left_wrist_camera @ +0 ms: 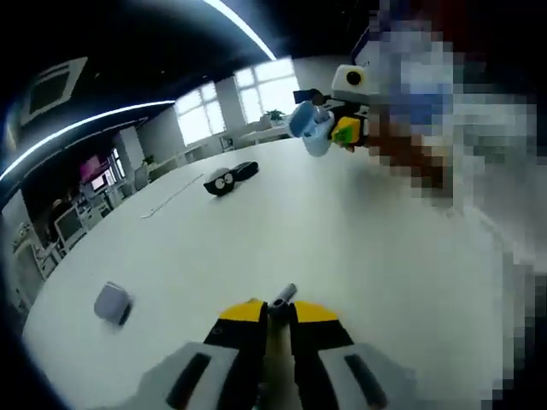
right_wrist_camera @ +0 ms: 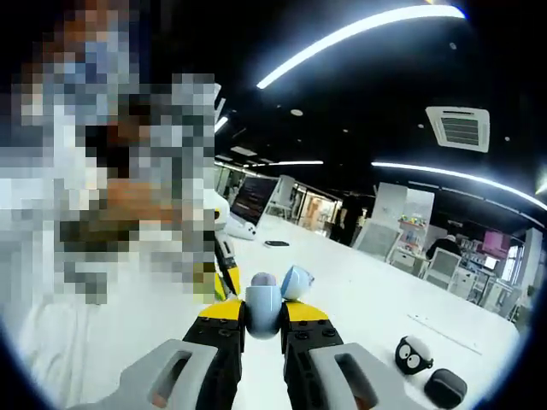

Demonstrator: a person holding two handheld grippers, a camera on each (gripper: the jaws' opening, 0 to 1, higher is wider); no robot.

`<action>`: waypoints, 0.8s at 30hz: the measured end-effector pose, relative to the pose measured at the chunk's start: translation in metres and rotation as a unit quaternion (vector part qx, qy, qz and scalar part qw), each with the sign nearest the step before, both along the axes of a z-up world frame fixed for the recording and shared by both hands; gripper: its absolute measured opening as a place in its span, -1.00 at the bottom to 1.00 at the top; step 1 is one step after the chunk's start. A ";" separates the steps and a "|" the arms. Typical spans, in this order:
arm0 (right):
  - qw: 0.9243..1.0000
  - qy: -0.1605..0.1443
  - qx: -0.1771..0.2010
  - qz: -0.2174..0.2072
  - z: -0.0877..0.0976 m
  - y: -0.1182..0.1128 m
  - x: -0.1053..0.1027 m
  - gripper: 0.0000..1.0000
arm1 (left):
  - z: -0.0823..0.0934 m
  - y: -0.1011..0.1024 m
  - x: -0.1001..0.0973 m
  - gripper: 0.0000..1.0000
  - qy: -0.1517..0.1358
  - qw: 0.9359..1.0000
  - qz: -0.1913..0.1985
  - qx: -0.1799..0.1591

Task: Pick up the earbuds from the table and place the earbuds into the earbud case

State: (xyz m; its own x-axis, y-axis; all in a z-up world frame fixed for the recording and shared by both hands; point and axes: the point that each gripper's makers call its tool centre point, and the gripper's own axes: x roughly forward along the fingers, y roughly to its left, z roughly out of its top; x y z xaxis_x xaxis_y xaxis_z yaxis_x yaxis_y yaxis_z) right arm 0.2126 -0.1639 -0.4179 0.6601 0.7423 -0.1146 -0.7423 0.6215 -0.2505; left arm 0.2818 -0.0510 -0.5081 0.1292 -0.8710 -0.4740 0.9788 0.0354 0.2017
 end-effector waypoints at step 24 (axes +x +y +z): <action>1.000 -0.002 -0.021 -0.001 -0.008 0.014 -0.001 -0.70 | 0.087 -0.027 -0.033 -0.75 -0.120 0.987 0.073 0.073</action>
State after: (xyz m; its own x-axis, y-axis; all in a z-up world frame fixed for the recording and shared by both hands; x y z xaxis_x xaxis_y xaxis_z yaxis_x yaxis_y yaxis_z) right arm 0.2116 -0.1496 -0.4256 0.6614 0.7363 -0.1429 -0.7408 0.6115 -0.2781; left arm 0.2484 -0.0777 -0.4208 0.3717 -0.7597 -0.5336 0.8890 0.1256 0.4404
